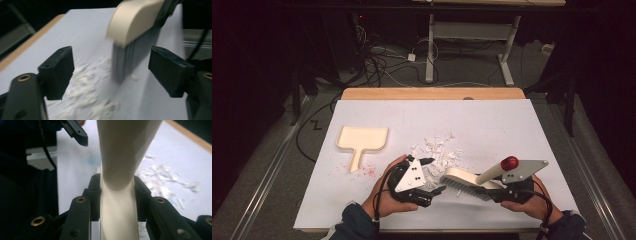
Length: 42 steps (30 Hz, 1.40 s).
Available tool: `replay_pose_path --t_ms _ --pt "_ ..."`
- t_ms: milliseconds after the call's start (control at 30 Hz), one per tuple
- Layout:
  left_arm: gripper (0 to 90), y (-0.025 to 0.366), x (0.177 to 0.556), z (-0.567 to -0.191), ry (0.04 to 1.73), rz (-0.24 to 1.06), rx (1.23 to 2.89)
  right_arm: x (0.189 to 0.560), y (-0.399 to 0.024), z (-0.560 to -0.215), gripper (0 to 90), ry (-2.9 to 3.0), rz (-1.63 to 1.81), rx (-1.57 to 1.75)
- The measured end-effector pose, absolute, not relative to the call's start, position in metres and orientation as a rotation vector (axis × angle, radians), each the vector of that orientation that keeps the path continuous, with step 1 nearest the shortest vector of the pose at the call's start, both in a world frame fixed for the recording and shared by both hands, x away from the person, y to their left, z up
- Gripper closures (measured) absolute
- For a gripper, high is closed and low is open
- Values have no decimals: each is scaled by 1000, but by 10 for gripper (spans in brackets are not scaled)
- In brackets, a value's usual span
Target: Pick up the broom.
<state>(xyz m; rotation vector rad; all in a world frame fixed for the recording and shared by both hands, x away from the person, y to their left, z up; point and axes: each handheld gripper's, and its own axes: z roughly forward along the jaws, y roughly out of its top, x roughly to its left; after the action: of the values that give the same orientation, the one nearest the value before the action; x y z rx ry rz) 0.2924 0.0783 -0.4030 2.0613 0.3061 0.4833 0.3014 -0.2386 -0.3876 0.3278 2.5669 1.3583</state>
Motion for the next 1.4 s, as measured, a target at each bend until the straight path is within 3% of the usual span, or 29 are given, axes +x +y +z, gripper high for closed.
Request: replay_pose_path --t_ms 33,233,467,667,1400 --pt "174 92 293 -407 368 557 2060 303 -241 -386 678 2554 1357 358" --pt "166 133 294 -420 519 648 2030 309 -256 -376 677 2486 1343 490" --pt "166 185 286 -447 712 675 2041 321 -267 -371 678 2408 1281 610" --pt "167 205 274 -462 786 690 2051 332 -276 -373 678 2379 1228 680" --pt "167 210 264 -475 826 706 2112 369 -292 -385 678 2282 1054 840"
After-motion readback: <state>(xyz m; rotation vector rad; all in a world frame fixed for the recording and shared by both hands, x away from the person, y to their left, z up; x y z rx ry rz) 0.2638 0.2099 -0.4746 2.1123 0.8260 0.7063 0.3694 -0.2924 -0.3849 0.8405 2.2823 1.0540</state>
